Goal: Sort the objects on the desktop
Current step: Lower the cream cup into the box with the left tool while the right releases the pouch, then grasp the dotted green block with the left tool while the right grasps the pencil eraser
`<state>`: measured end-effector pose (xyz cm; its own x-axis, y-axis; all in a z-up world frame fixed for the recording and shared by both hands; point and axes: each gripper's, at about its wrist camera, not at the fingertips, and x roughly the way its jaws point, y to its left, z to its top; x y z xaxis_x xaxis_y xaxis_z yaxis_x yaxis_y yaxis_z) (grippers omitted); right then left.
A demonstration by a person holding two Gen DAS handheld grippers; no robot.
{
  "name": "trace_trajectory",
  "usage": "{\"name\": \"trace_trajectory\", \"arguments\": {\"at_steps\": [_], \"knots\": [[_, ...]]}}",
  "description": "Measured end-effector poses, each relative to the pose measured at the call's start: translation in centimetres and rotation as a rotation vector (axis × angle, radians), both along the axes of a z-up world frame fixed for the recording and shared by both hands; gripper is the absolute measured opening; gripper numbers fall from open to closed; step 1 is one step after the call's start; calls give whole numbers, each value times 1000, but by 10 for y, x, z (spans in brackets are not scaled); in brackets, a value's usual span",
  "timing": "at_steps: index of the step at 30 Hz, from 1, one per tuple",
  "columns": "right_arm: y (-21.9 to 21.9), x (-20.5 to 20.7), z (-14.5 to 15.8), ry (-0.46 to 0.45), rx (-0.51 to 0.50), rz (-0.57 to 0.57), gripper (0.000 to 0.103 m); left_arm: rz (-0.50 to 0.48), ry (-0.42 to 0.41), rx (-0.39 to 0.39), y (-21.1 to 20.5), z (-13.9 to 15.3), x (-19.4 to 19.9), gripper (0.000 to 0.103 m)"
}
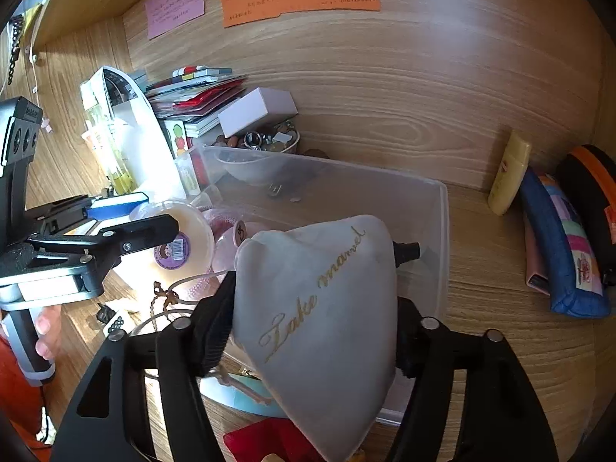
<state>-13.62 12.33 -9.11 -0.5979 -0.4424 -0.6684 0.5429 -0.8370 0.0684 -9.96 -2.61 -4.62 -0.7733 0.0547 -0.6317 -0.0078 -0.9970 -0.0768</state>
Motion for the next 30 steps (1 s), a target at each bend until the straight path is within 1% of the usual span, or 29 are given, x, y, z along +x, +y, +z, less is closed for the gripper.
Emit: {"name": "trace_trajectory", "arguments": {"at_steps": [3, 7, 10, 12, 14, 16, 19, 21, 23, 26, 30], "knots": [[-1, 4, 1, 23, 11, 1, 71, 8, 32, -1, -3, 5, 4, 67], [-2, 5, 3, 33, 23, -2, 72, 15, 32, 0, -5, 7, 4, 69], [0, 6, 5, 34, 14, -2, 72, 21, 35, -12, -4, 10, 5, 71], [3, 5, 8, 40, 8, -11, 73, 13, 46, -5, -5, 13, 8, 72], [8, 4, 11, 49, -1, -27, 82, 9, 56, 5, -5, 18, 11, 74], [16, 2, 16, 49, -36, -46, 84, 13, 67, -1, -5, 21, 14, 75], [25, 2, 23, 48, -61, -61, 84, 19, 84, -11, -5, 27, 22, 81], [31, 6, 27, 58, -66, -70, 85, 24, 97, -17, -6, 31, 28, 90], [34, 10, 30, 65, -61, -70, 85, 39, 117, -23, -7, 35, 35, 96], [40, 21, 32, 81, -46, -70, 86, 52, 134, -35, -8, 40, 45, 96], [49, 35, 31, 80, -38, -72, 86, 55, 135, -40, -10, 42, 57, 97]]}}
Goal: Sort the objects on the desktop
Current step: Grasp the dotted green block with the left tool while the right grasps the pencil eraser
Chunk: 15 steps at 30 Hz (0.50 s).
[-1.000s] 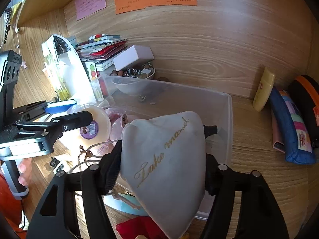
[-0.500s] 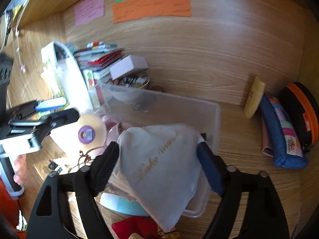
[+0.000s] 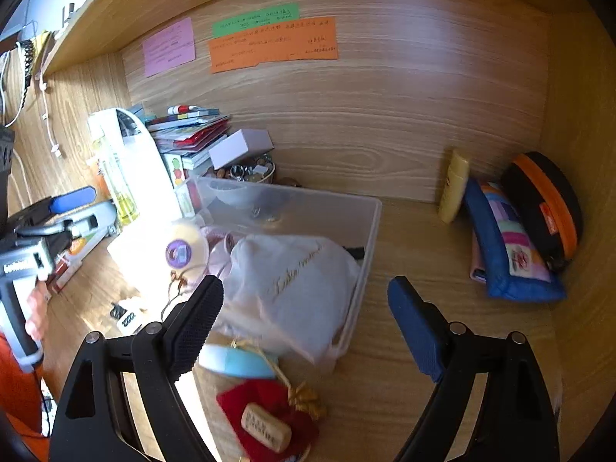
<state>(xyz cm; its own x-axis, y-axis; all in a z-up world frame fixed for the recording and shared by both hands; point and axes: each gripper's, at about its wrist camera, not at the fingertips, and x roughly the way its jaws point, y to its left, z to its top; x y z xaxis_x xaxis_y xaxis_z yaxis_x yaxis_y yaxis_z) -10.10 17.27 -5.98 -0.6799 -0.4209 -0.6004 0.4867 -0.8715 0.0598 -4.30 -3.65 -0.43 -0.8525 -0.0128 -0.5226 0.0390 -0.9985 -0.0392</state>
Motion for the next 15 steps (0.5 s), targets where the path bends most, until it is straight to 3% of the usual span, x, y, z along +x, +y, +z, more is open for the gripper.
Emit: {"name": "trace_trajectory", "arguments": {"at_steps": [11, 15], "knots": [[12, 36, -14, 0, 30, -12, 86, 16, -60, -59, 1, -21, 28, 97], [15, 44, -23, -19, 38, -19, 86, 31, -113, -45, -10, -39, 32, 100]]}}
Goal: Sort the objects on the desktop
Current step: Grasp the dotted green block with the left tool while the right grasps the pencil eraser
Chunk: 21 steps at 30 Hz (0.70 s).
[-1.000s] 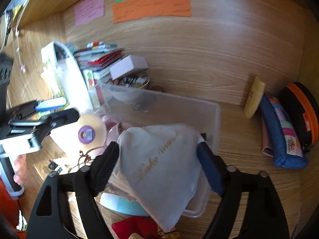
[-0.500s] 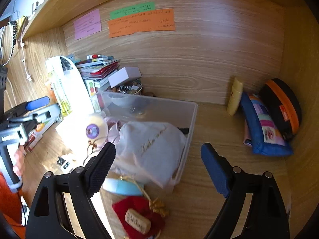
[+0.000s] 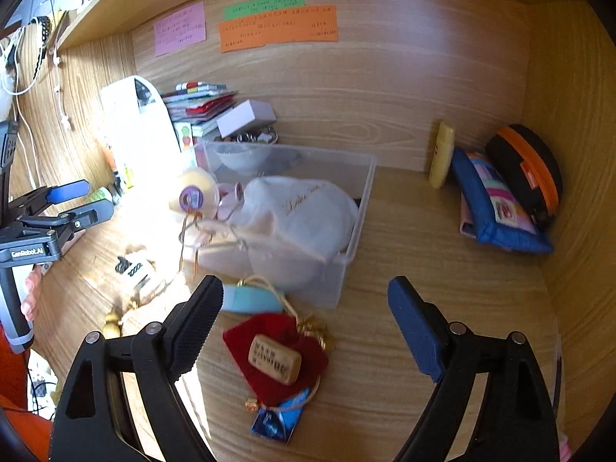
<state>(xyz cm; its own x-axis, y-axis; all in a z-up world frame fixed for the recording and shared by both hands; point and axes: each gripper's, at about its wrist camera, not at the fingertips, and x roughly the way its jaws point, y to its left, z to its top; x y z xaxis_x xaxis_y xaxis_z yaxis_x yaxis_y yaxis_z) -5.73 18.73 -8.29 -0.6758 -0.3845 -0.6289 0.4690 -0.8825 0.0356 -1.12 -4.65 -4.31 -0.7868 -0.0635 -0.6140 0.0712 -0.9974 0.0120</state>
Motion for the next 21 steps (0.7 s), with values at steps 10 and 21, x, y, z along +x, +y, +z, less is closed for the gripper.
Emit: {"name": "trace_trajectory", "arguments": {"at_steps": [10, 21], "knots": [[2, 13, -29, -82, 30, 6, 86, -13, -76, 82, -14, -36, 13, 89], [-4, 27, -35, -80, 29, 36, 79, -168, -150, 106, 13, -46, -2, 47]]}}
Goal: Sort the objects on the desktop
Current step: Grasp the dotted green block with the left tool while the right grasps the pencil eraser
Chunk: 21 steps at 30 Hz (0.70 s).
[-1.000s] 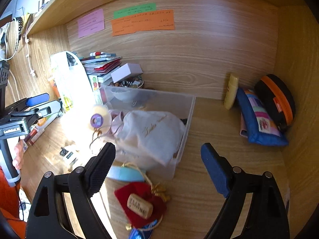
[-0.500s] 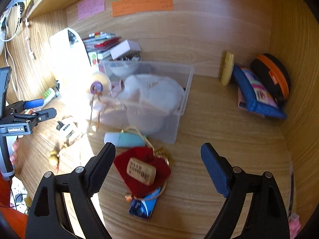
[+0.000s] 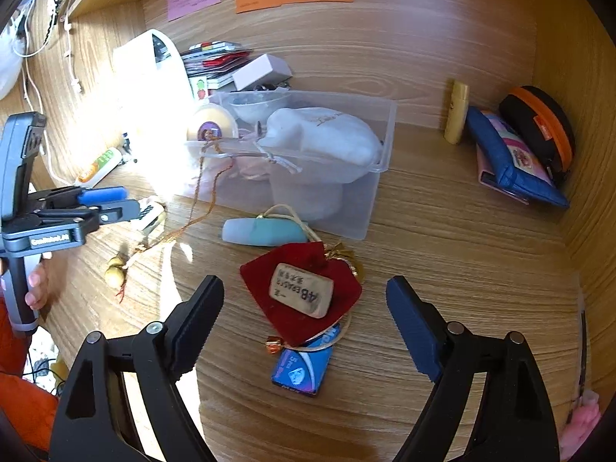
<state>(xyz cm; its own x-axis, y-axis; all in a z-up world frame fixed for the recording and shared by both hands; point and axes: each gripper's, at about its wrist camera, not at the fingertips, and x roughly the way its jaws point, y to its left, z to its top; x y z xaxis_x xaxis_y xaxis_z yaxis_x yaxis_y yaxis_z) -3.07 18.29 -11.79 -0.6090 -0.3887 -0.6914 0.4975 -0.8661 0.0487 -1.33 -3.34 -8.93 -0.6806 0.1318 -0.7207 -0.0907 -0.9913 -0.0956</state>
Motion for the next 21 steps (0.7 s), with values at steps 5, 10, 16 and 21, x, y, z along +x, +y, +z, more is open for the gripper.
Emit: {"name": "trace_trajectory", "arguments": {"at_steps": [5, 10, 16, 21], "knots": [[-9, -5, -5, -36, 28, 25, 57, -20, -43, -23, 5, -9, -6, 42], [-15, -14, -16, -85, 60, 39, 50, -13, -73, -27, 1, -15, -9, 42], [-20, -20, -16, -87, 80, 29, 50, -14, -99, -31, -1, -21, -13, 42], [-29, -24, -18, -56, 124, 13, 38, -5, -96, -43, 0, -22, -17, 38]]}}
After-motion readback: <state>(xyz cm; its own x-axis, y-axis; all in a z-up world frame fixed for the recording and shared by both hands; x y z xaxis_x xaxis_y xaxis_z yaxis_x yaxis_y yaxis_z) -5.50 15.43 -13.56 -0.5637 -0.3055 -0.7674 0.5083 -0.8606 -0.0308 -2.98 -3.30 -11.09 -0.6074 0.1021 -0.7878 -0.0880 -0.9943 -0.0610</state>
